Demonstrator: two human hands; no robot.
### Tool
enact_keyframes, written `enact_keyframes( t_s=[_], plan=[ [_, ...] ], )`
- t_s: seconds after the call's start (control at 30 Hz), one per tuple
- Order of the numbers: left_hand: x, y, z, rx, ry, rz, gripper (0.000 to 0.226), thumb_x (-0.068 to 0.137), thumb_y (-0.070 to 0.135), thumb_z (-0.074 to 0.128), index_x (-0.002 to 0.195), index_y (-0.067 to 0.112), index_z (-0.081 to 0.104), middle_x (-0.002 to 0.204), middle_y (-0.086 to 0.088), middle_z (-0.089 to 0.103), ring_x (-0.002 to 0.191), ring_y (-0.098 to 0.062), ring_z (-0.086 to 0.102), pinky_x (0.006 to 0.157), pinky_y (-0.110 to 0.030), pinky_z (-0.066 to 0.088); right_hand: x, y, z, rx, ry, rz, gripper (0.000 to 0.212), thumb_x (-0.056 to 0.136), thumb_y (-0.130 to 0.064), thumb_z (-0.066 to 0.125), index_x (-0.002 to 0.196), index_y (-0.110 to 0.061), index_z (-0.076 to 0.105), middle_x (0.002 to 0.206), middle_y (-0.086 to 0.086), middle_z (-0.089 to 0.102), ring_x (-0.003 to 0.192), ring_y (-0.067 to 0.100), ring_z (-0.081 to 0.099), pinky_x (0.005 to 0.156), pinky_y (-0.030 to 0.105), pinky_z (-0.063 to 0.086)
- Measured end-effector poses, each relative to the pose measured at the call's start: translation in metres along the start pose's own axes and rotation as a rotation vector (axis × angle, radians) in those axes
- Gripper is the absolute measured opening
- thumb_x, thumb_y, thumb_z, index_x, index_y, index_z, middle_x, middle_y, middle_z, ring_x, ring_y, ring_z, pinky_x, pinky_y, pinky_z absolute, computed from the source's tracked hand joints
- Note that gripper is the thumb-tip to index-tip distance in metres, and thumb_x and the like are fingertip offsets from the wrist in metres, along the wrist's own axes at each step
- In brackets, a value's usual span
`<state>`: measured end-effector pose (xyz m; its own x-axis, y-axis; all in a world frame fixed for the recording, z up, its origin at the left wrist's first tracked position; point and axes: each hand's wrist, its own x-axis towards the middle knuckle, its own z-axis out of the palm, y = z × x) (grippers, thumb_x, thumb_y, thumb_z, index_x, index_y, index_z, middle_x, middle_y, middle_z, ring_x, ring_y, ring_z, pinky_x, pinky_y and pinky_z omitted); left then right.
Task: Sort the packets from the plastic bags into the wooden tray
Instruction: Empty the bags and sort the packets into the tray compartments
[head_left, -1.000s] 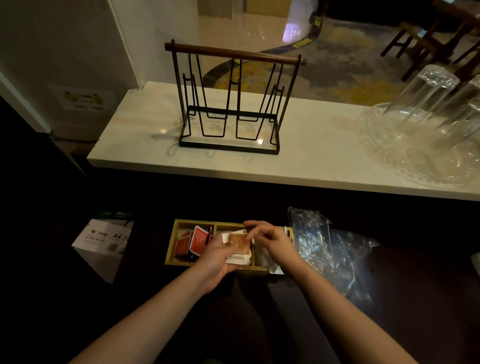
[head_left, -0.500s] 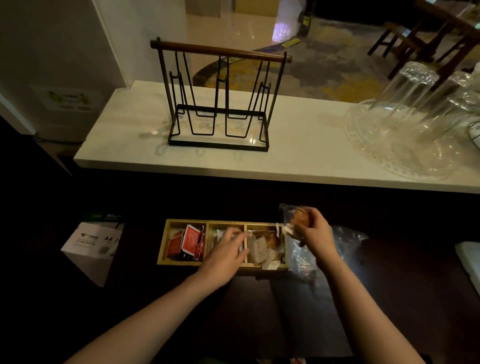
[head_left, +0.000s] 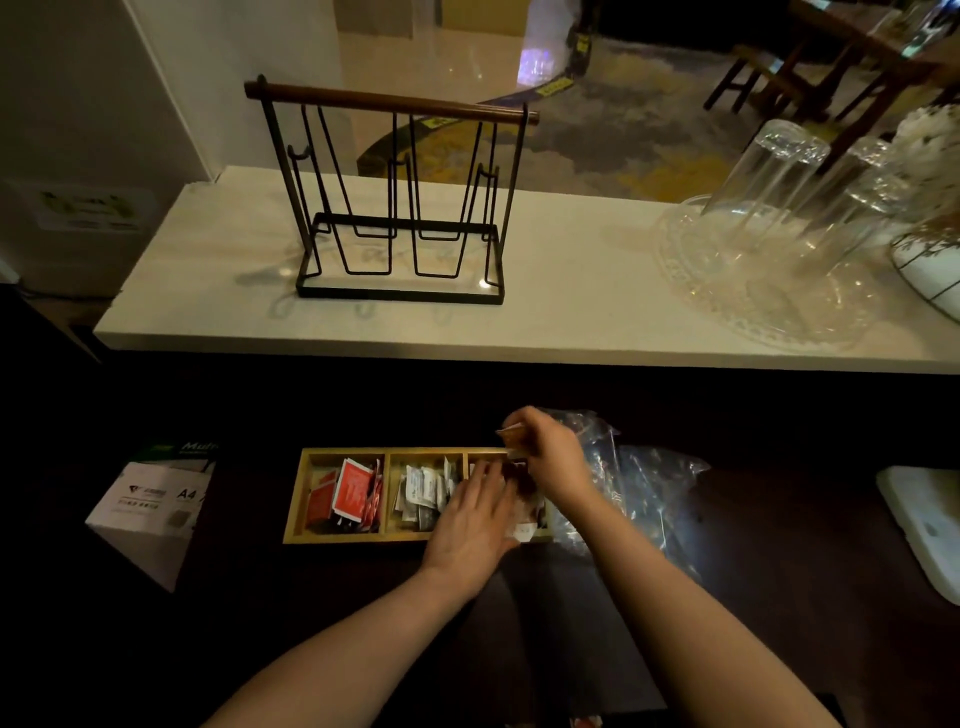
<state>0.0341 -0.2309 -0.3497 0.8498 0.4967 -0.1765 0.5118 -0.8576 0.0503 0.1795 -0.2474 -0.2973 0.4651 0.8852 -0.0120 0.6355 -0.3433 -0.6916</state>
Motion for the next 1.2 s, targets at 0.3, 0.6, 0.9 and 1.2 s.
enact_keyframes(
  t_s=[0.3,0.6,0.9,1.2],
  plan=[
    [0.003,-0.005,-0.001,-0.179,0.060,-0.054,0.067,0.092,0.042,0.048,0.145,0.013,0.020,0.155,-0.013,0.017,0.144,-0.027,0.019,0.118,-0.039,0.022,0.007,0.022,0.022,-0.415,-0.298,-0.156,0.037,0.082,-0.009,0.059,0.118,-0.017,0.059,0.113,0.008,0.060,0.105,0.028,0.053,0.087,0.039,0.047],
    [-0.009,-0.012,-0.003,-0.217,0.107,-0.048,0.076,0.088,0.049,0.052,0.145,0.017,0.014,0.158,-0.012,0.006,0.146,-0.025,0.014,0.119,-0.038,0.018,0.011,0.008,0.026,-0.562,-0.243,-0.309,0.042,0.085,-0.012,0.056,0.126,-0.016,0.050,0.114,0.007,0.060,0.107,0.027,0.053,0.078,0.038,0.048],
    [-0.016,-0.024,-0.005,-0.391,0.159,-0.102,0.066,0.089,0.042,0.054,0.144,0.021,0.023,0.156,-0.003,0.010,0.144,-0.018,0.018,0.114,-0.033,0.028,0.017,0.018,0.032,-0.689,-0.461,-0.401,0.040,0.092,-0.018,0.050,0.132,-0.015,0.049,0.125,0.009,0.049,0.113,0.027,0.048,0.089,0.040,0.048],
    [-0.007,-0.021,0.002,-0.055,0.036,0.139,0.105,0.075,0.070,0.051,0.147,0.025,-0.011,0.155,-0.018,-0.020,0.143,-0.033,-0.020,0.115,-0.045,-0.013,-0.014,0.041,-0.009,-0.192,-0.054,0.015,0.032,0.090,-0.008,0.057,0.122,-0.011,0.061,0.118,0.009,0.062,0.102,0.022,0.064,0.092,0.029,0.050]
  ],
)
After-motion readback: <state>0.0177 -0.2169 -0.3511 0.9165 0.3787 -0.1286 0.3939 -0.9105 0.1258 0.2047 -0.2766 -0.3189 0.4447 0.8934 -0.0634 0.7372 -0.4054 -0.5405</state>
